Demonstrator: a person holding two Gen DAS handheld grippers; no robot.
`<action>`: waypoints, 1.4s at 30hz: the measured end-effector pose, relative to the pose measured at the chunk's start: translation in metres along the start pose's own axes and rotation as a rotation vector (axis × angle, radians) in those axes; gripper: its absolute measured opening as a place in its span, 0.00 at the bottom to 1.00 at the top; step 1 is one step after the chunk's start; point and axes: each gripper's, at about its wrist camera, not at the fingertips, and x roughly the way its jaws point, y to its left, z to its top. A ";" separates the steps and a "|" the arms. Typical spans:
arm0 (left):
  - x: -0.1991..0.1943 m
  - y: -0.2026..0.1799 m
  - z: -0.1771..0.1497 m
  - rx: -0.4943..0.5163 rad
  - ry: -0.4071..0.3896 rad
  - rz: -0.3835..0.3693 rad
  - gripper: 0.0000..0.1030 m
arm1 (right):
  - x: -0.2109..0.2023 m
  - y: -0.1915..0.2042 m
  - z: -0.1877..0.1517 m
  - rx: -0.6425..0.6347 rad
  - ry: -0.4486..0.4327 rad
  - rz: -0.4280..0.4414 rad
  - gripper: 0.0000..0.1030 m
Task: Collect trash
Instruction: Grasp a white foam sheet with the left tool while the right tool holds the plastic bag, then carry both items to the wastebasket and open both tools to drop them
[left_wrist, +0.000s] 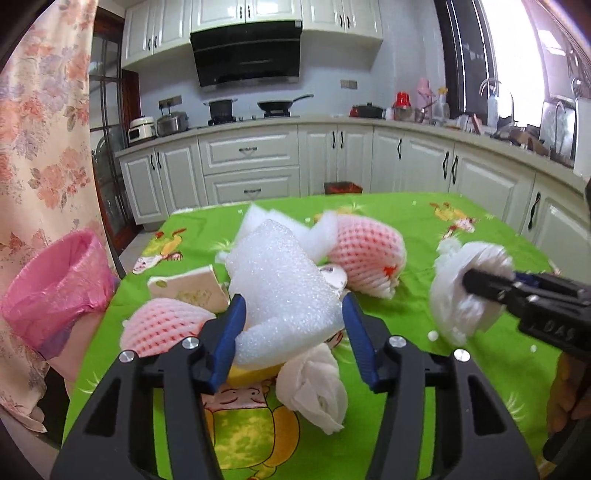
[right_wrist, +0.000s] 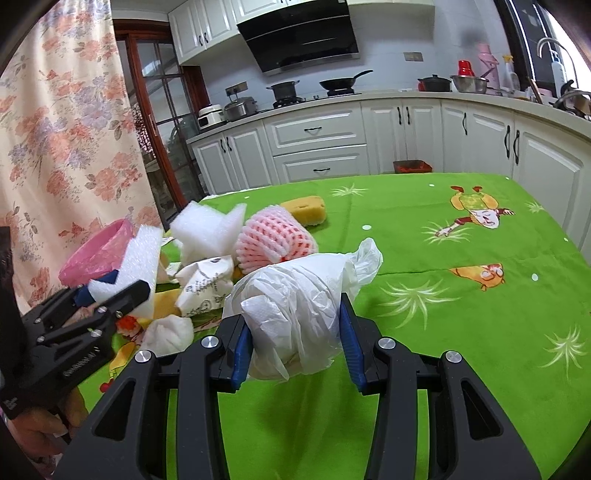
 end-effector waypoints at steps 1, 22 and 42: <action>-0.005 0.002 0.001 -0.007 -0.010 -0.002 0.51 | -0.001 0.002 0.001 -0.006 -0.001 0.005 0.40; -0.074 0.130 0.003 -0.222 -0.089 0.158 0.51 | 0.019 0.153 0.047 -0.334 -0.051 0.301 0.40; -0.056 0.354 0.027 -0.437 -0.079 0.274 0.54 | 0.126 0.320 0.111 -0.542 -0.009 0.624 0.41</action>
